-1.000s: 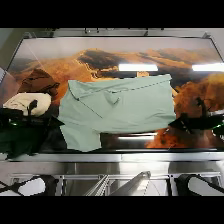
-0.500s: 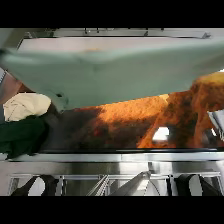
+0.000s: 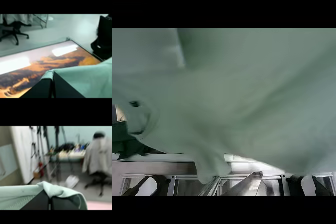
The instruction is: Fold the shirts.
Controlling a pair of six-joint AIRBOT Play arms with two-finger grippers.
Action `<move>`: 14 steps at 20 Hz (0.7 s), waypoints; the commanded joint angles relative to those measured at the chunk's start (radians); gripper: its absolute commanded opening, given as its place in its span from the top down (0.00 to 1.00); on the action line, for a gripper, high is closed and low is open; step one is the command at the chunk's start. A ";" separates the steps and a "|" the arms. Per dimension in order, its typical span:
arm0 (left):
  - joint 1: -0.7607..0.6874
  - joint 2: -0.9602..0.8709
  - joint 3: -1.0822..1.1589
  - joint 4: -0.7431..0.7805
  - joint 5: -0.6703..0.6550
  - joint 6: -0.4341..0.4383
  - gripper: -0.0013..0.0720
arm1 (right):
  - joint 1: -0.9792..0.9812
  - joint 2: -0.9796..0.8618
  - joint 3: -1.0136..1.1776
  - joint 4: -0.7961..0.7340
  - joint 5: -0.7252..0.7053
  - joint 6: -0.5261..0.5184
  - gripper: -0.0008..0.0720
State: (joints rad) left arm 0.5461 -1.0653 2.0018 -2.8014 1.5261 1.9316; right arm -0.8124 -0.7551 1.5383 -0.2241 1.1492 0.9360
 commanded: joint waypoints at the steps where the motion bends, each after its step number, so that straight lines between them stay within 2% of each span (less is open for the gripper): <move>1: -0.196 -0.154 -0.176 0.141 -0.014 0.087 0.96 | 0.104 -0.185 -0.095 -0.051 0.116 0.060 0.97; 4: -0.313 -0.352 -0.246 0.227 -0.088 0.126 0.96 | 0.259 -0.348 -0.287 -0.151 0.076 0.033 0.97; 6: -0.356 -0.526 -0.221 0.245 -0.109 0.155 0.96 | 0.333 -0.486 -0.404 -0.159 -0.065 -0.021 0.97; 8: -0.381 -0.729 -0.123 0.245 -0.094 0.154 0.96 | 0.362 -0.653 -0.422 -0.145 -0.179 -0.061 0.97; 9: -0.388 -0.819 -0.063 0.245 -0.086 0.145 0.96 | 0.366 -0.731 -0.414 -0.095 -0.207 -0.103 0.97; 12: -0.391 -1.022 0.105 0.245 -0.107 0.074 0.96 | 0.365 -0.939 -0.329 0.147 -0.174 -0.247 0.97; 14: -0.377 -1.045 0.096 0.244 -0.168 0.070 0.96 | 0.365 -1.005 -0.257 0.171 -0.158 -0.257 0.97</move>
State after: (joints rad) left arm 0.1684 -1.9991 2.0445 -2.5629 1.4120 2.0270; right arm -0.4576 -1.6184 1.2152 -0.1673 0.9924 0.7589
